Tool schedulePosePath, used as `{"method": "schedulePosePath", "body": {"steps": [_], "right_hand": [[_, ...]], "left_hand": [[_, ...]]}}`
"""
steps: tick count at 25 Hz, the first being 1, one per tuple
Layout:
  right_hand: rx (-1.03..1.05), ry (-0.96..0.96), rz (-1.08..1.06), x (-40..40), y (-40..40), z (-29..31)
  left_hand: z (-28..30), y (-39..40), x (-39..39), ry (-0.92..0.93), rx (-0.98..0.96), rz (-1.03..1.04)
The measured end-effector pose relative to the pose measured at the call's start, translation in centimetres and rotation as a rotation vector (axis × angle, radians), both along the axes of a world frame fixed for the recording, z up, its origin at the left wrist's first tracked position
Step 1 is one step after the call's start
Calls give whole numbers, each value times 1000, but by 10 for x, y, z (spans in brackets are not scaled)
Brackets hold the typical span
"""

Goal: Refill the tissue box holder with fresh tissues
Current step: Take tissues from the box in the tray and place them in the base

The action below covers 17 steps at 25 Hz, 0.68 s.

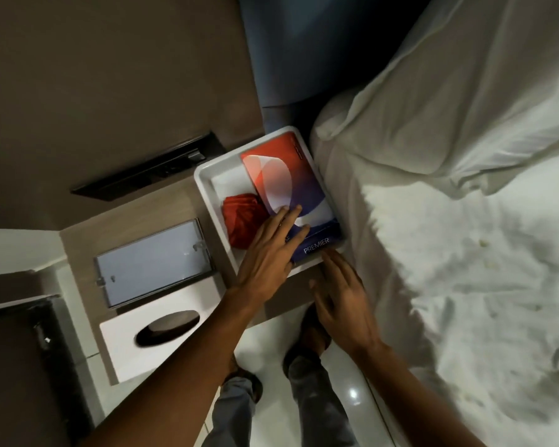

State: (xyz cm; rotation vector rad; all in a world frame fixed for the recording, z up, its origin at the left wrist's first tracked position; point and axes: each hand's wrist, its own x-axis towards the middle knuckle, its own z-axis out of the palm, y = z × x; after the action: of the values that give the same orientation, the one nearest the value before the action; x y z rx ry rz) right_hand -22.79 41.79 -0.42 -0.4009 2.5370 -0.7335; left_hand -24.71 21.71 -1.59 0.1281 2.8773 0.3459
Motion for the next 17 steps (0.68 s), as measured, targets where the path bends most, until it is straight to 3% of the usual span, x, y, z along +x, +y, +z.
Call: {"method": "schedulePosePath", "body": {"steps": [6, 11, 17], "right_hand": [[-12, -28, -21, -2, 8, -2], [-15, -29, -22, -3, 8, -1], [-6, -30, -34, -5, 8, -2]], "left_hand": [[-9, -9, 4, 93, 4, -70], [-4, -16, 7, 32, 96, -33], [-4, -5, -20, -54, 56, -117]]}}
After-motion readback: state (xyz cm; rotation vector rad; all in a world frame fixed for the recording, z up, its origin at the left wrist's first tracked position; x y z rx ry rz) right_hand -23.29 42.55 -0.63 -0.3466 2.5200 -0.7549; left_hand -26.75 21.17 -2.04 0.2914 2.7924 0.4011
